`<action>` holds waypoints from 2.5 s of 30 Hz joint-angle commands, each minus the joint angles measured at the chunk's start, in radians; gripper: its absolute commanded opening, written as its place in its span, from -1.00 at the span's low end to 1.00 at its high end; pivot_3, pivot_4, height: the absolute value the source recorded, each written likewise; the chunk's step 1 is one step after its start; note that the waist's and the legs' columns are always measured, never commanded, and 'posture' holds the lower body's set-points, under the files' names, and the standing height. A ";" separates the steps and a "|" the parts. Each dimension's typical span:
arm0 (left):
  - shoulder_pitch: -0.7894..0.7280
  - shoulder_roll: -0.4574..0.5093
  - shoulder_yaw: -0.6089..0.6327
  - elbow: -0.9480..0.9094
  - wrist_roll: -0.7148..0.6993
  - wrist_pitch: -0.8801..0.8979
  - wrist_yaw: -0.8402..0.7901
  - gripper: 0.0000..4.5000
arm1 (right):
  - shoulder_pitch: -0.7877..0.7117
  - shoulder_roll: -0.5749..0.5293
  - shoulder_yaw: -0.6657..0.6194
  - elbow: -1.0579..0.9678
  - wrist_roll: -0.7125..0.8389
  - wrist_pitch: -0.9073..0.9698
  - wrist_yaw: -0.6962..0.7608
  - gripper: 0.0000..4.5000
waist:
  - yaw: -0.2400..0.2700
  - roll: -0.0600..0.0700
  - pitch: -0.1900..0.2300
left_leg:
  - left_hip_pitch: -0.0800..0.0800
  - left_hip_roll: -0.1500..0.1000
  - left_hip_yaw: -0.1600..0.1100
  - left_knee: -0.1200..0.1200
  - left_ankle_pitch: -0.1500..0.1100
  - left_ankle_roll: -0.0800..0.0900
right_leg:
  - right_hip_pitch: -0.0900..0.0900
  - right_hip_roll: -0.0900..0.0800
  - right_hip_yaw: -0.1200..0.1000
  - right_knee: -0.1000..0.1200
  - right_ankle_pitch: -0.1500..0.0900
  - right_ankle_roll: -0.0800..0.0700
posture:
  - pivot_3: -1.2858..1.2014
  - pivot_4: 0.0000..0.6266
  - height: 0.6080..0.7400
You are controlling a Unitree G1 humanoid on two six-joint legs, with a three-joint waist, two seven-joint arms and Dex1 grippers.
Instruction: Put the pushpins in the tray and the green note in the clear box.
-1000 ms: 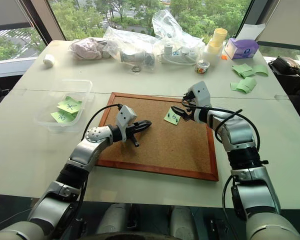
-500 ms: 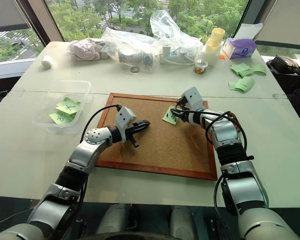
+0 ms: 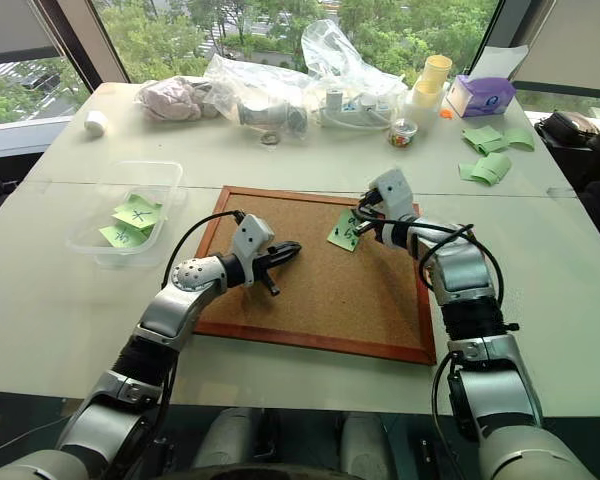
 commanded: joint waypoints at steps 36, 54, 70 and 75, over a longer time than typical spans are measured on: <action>0.014 0.008 -0.024 0.066 0.041 0.020 -0.003 -1.00 | 0.320 -0.132 -0.308 -0.146 0.123 0.051 -0.079 0.99 | 0.000 0.010 -0.008 | 0.006 0.000 -0.001 -0.001 -0.001 0.002 | 0.005 -0.001 0.001 0.000 0.000 0.000 | 0.03 -0.52 1.00; 0.028 0.013 -0.020 0.044 0.038 0.019 0.005 -1.00 | 0.272 0.038 0.061 -0.227 0.063 -0.022 -0.045 0.99 | -0.001 0.010 -0.008 | 0.005 0.000 -0.002 -0.001 -0.003 0.004 | 0.004 -0.003 0.001 -0.001 0.000 0.000 | 0.03 -0.52 1.00; 0.037 0.017 -0.018 0.037 0.044 0.023 0.021 -1.00 | 0.285 0.039 0.105 -0.146 -0.031 -0.133 -0.016 -0.97 | -0.020 0.010 -0.008 | 0.006 0.000 -0.001 -0.001 -0.002 0.004 | 0.005 -0.002 0.001 -0.001 0.000 0.000 | 0.03 -0.52 1.00; 0.039 0.014 -0.021 0.040 0.046 0.023 0.025 -1.00 | 0.283 0.044 0.067 -0.185 -0.023 -0.101 -0.046 -0.97 | -0.019 0.010 -0.008 | 0.006 0.000 -0.001 -0.001 -0.002 0.004 | 0.005 -0.002 0.001 -0.001 0.000 0.000 | 0.03 -0.52 1.00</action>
